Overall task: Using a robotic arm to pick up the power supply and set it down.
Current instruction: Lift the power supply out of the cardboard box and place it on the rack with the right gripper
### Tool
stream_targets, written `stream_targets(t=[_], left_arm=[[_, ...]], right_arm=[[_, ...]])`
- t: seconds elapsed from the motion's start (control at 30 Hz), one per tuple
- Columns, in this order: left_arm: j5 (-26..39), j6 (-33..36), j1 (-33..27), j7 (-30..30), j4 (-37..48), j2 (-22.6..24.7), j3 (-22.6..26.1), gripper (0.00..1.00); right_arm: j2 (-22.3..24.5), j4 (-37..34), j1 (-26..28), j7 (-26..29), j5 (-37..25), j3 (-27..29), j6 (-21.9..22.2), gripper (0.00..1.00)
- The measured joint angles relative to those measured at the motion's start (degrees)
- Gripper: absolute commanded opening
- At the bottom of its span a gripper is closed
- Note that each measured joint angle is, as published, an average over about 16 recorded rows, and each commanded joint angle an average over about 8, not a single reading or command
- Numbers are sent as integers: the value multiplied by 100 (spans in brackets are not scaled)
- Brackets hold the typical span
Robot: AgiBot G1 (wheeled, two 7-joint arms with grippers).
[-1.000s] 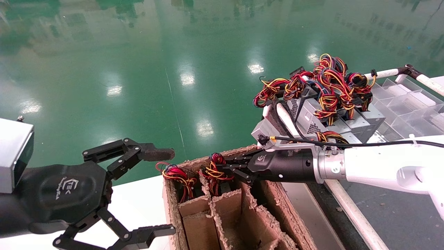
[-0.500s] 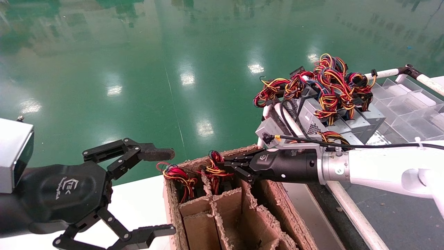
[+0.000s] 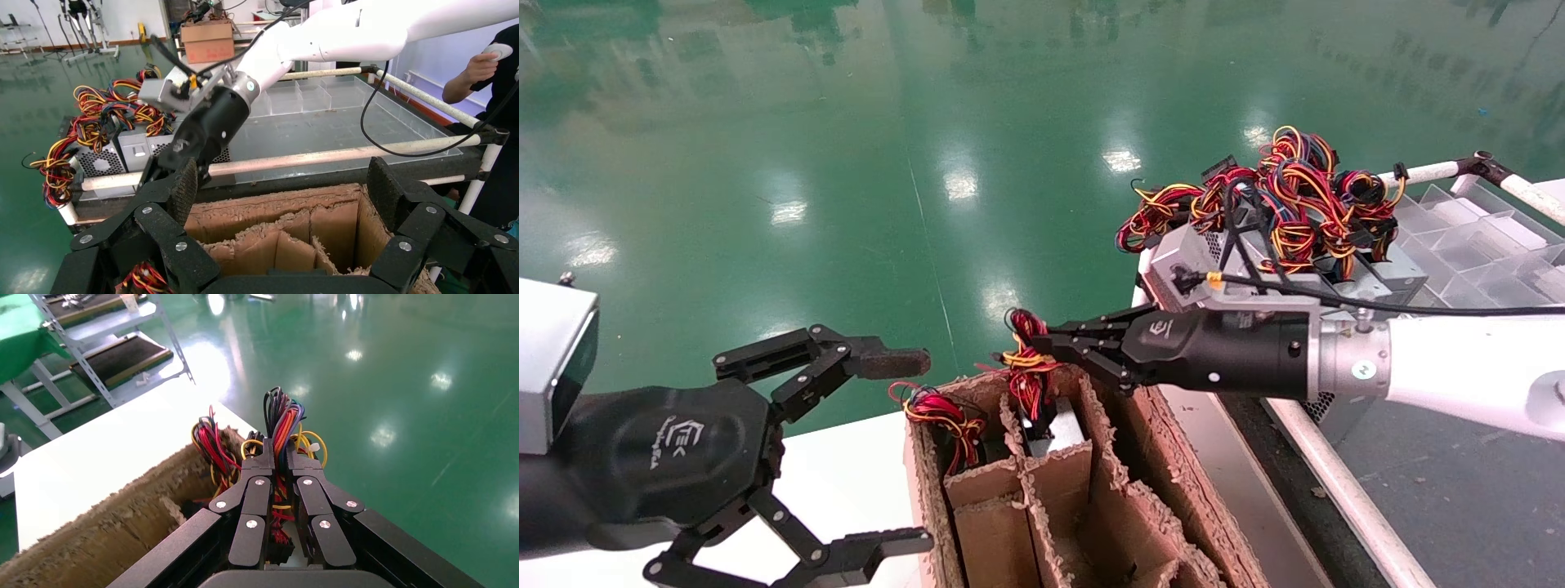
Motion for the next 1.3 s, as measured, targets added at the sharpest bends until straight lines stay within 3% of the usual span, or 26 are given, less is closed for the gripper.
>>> stream_targets(t=[0.53,0.97,1.3], left_arm=[[-3,-2,-1,2,0,-2,4,100],[-5,-3,-2,4,0,-3,8,100],[-7,-4,-3,5,0,-4,10,100]], right_arm=[[747,1403,129,739,559,412,-121,0],[1382,2798,80,1570,843,736,374,0],[1847,3365,150,1958,921,962,744,0]])
